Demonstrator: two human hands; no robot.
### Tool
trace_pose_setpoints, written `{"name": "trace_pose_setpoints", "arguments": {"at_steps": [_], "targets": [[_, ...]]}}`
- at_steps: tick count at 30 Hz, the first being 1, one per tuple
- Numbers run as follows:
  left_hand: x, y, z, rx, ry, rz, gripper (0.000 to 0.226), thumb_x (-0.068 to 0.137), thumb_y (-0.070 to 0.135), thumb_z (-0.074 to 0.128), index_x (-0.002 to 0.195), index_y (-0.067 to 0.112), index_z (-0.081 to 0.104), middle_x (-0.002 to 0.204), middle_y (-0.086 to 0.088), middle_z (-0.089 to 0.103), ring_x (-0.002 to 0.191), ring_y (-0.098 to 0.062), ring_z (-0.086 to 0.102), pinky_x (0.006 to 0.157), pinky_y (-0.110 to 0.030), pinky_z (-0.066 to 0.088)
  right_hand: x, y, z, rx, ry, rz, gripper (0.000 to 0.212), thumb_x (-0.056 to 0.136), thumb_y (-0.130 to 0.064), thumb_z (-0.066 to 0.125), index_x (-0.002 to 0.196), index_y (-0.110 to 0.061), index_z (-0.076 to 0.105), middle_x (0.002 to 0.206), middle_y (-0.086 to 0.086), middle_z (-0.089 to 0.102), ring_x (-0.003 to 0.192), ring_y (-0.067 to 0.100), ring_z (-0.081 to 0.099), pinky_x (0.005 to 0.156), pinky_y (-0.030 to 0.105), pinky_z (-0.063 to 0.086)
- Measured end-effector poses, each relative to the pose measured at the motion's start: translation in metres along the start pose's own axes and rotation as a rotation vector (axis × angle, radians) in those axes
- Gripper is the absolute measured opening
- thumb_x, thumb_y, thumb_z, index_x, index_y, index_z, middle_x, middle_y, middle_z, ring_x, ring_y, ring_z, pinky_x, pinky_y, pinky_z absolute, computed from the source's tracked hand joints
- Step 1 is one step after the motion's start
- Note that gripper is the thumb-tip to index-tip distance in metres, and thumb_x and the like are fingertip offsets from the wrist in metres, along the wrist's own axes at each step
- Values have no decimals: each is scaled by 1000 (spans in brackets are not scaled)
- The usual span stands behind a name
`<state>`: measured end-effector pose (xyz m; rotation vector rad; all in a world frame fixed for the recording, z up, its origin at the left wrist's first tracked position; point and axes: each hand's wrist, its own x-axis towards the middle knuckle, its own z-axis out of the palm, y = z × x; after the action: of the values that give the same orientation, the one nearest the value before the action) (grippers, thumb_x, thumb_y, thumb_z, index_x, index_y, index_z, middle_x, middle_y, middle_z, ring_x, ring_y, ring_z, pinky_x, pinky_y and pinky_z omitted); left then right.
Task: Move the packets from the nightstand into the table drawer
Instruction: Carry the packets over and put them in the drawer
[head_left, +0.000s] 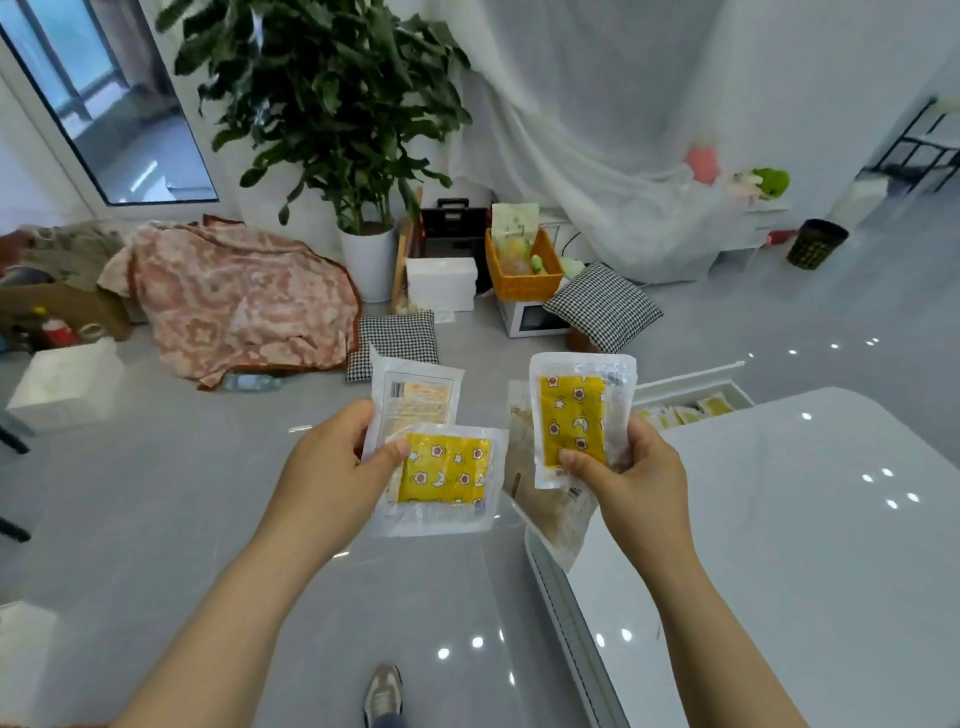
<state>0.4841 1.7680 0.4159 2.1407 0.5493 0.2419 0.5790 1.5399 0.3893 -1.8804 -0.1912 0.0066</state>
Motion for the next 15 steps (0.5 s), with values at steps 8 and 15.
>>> {"name": "trace_pose_setpoints", "arguments": {"at_steps": [8, 15], "targets": [[129, -17, -21, 61, -191, 54, 16, 89, 25, 61, 105, 27, 62, 101, 14, 69, 92, -11, 65, 82, -37, 53, 68, -3, 64, -58, 122, 112, 36, 73, -15, 80, 90, -38, 59, 87, -22, 66, 78, -1, 65, 66, 13, 49], [214, -24, -6, 120, -324, 68, 17, 89, 25, 61, 106, 25, 62, 99, 11, 69, 90, -12, 64, 81, -37, 53, 121, 13, 91, -72, 172, 218, 37, 74, -16, 80, 103, -29, 61, 91, -22, 64, 84, -1, 63, 70, 13, 49]]}}
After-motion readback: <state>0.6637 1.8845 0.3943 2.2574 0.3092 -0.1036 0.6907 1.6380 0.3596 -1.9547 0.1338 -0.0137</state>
